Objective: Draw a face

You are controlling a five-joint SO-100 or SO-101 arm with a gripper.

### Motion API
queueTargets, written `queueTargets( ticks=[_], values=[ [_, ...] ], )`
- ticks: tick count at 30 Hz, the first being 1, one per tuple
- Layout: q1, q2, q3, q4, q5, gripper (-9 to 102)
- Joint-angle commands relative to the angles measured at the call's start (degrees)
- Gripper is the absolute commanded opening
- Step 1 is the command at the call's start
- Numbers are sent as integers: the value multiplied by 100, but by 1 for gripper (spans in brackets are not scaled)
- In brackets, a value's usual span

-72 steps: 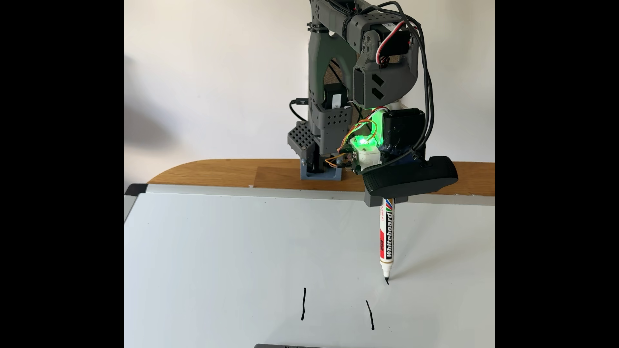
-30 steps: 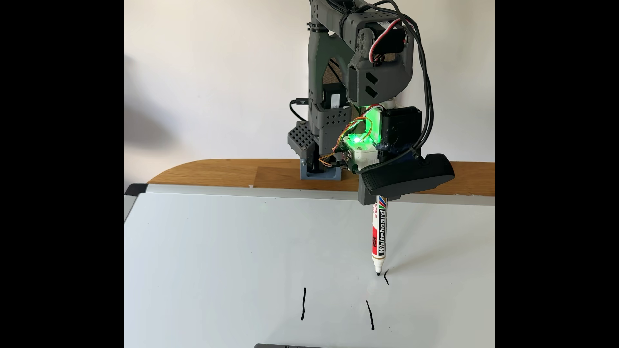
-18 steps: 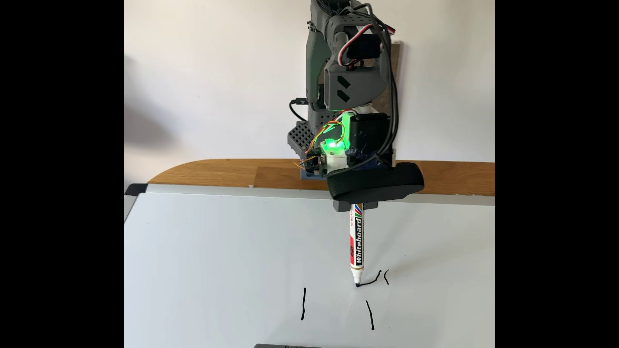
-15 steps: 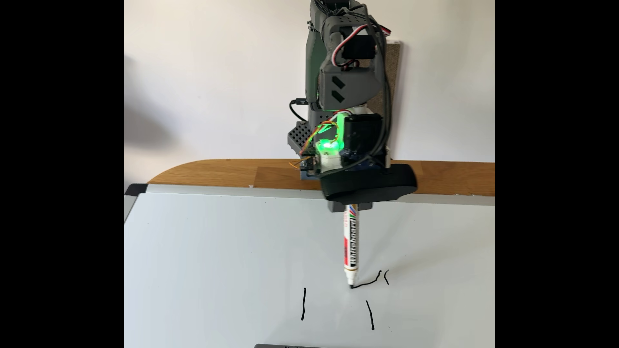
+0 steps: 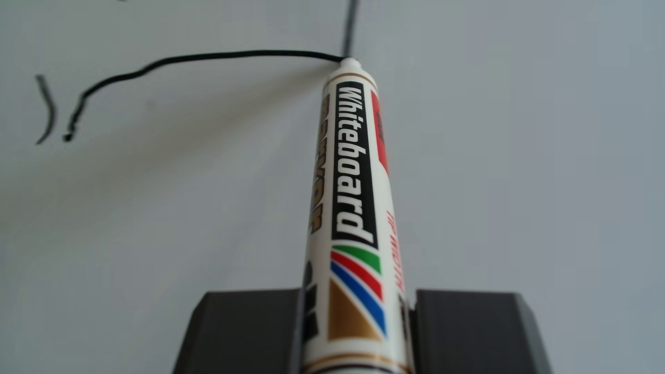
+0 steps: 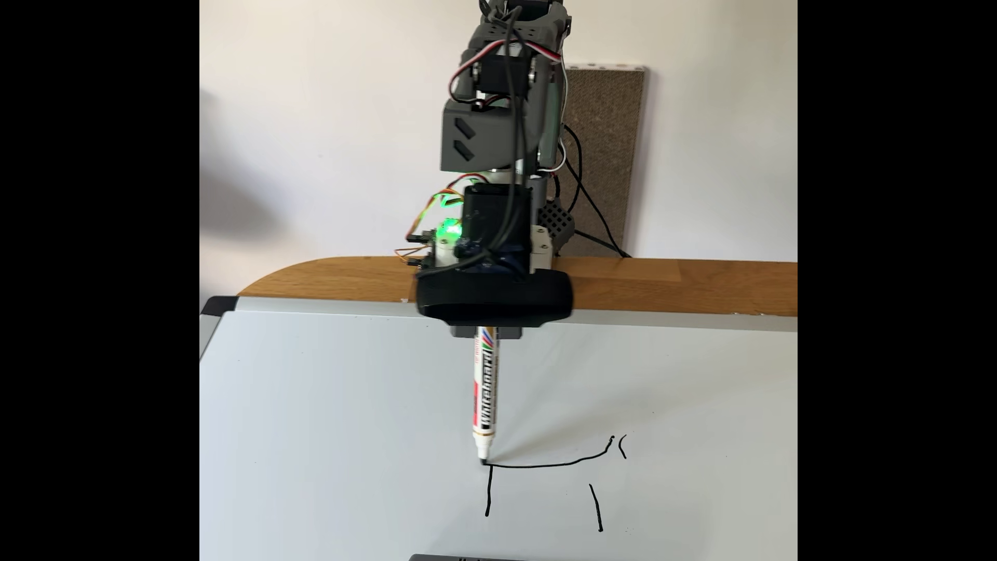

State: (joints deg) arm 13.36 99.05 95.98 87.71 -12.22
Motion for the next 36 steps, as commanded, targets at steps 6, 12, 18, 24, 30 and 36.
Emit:
queueTargets(
  ticks=[6, 12, 18, 24, 30, 36],
  values=[
    [624, 0, -9, 44, -167, -1],
    [1037, 9, -9, 114, -352, -1],
    [1336, 35, -9, 114, -352, -1],
    [1450, 62, -9, 114, -352, -1],
    [1362, 79, -9, 114, -272, -1],
    [826, 580, -26, 53, -18, -1]
  ],
)
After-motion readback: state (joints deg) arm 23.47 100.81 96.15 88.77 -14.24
